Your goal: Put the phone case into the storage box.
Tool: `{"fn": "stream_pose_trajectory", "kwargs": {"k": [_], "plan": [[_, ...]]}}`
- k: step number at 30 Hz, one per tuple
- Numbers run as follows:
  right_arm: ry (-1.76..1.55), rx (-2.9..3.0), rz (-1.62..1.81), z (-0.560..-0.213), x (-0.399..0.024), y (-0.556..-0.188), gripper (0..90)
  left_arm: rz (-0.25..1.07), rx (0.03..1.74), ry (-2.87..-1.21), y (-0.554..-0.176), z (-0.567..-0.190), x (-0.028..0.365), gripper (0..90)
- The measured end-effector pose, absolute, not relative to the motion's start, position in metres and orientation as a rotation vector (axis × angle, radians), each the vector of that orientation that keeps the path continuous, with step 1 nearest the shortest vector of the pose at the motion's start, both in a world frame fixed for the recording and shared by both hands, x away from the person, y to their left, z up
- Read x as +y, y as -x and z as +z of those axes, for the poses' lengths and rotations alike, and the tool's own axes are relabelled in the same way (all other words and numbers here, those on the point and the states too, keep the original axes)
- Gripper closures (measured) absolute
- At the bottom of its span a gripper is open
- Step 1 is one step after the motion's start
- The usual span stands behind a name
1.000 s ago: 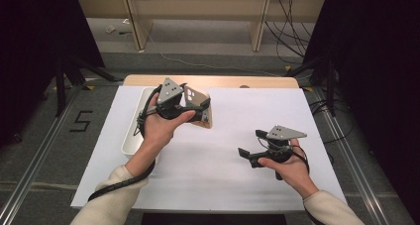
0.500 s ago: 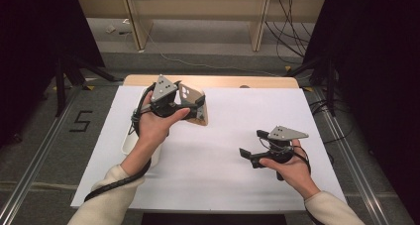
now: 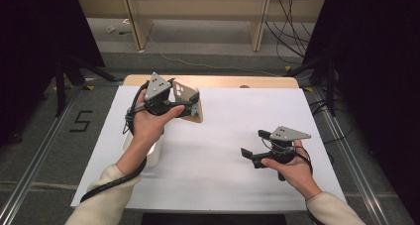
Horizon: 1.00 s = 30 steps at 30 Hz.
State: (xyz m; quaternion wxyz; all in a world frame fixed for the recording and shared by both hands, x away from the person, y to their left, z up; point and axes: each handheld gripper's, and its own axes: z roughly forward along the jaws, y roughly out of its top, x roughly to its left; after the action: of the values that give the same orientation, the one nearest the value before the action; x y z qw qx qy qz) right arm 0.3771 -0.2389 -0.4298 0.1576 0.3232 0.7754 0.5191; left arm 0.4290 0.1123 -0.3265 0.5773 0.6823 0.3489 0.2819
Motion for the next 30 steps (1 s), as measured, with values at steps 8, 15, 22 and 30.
{"fn": "stream_pose_trajectory", "kwargs": {"k": [8,15,22,30], "plan": [[-0.924,2.202,1.491,-0.428,-0.246,-0.373,4.9,0.672,0.833,-1.584,-0.43,-0.324,0.12,11.4],[-0.921,2.194,1.485,-0.427,-0.251,-0.369,5.0,0.692,0.851,-1.574,-0.431,-0.322,0.126,11.4],[-0.923,2.188,1.485,-0.428,-0.255,-0.366,5.0,0.715,0.866,-1.57,-0.432,-0.321,0.132,11.4],[-0.921,2.192,1.485,-0.428,-0.256,-0.365,5.1,0.735,0.886,-1.565,-0.434,-0.321,0.14,11.3]]}}
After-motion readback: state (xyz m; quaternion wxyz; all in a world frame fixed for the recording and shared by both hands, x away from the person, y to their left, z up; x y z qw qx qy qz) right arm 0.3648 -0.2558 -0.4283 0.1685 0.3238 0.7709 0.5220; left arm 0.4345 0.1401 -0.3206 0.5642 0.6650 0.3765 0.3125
